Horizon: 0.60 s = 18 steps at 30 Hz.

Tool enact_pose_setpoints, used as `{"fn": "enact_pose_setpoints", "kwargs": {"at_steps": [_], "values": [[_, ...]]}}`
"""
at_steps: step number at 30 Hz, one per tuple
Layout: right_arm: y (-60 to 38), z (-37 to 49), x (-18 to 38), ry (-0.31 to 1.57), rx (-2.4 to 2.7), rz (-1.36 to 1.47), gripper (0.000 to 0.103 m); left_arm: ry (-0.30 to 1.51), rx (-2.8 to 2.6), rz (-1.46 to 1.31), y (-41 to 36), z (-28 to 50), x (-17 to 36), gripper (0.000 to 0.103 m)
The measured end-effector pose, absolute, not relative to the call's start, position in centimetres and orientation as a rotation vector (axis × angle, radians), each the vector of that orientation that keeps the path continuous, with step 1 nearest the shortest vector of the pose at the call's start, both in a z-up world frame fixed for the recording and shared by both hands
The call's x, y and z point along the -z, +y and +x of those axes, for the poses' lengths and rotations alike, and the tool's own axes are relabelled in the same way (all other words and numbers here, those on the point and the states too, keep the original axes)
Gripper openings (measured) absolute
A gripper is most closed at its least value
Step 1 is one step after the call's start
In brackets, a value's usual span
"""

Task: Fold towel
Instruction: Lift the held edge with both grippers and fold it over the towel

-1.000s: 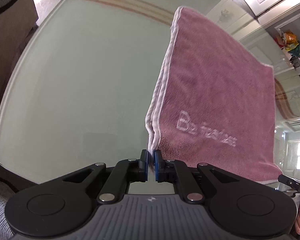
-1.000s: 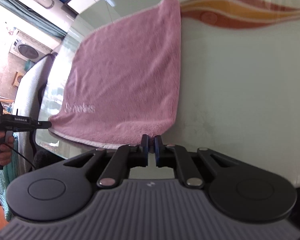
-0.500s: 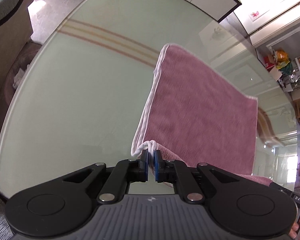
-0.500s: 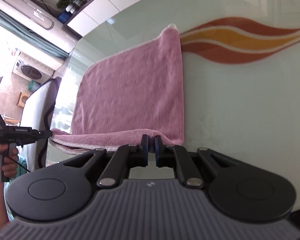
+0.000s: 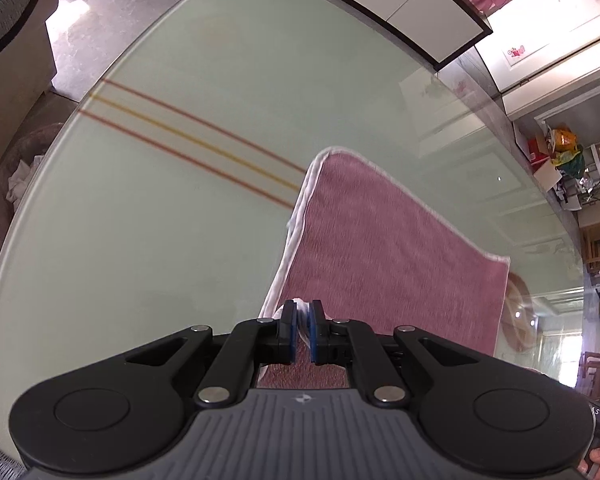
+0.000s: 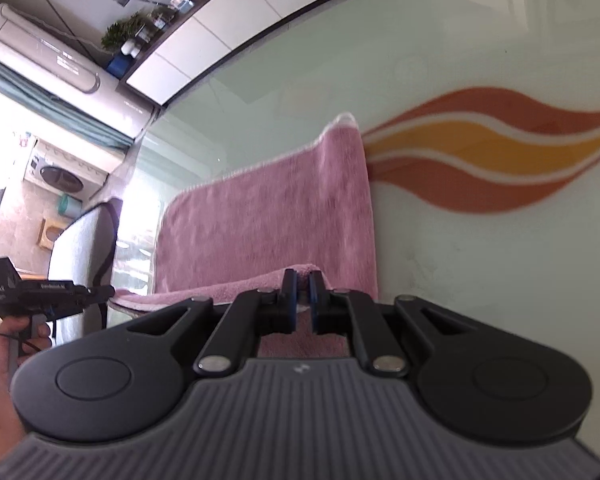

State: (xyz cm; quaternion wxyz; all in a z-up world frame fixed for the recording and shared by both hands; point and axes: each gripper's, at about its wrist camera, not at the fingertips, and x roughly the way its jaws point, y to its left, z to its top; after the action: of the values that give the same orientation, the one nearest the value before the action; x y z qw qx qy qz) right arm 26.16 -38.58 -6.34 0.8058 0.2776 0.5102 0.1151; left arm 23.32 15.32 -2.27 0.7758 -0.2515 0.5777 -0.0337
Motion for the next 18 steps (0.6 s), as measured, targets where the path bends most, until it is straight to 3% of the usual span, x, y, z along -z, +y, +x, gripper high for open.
{"fn": "enact_pose_setpoints", "kwargs": {"at_steps": [8,11,18], "values": [[-39.1,29.1,8.5,1.130,-0.236,0.615,0.006,1.269,0.095,-0.532,15.1,27.0,3.3,0.005],[-39.0,29.4,9.3,1.148,-0.247,0.605,0.006,1.279,0.138,-0.466,14.5,27.6,3.9,0.021],[-38.7,29.0,9.4,1.160,-0.284,0.557,0.006,1.242,0.405,-0.007,10.5,27.8,4.2,0.026]]}}
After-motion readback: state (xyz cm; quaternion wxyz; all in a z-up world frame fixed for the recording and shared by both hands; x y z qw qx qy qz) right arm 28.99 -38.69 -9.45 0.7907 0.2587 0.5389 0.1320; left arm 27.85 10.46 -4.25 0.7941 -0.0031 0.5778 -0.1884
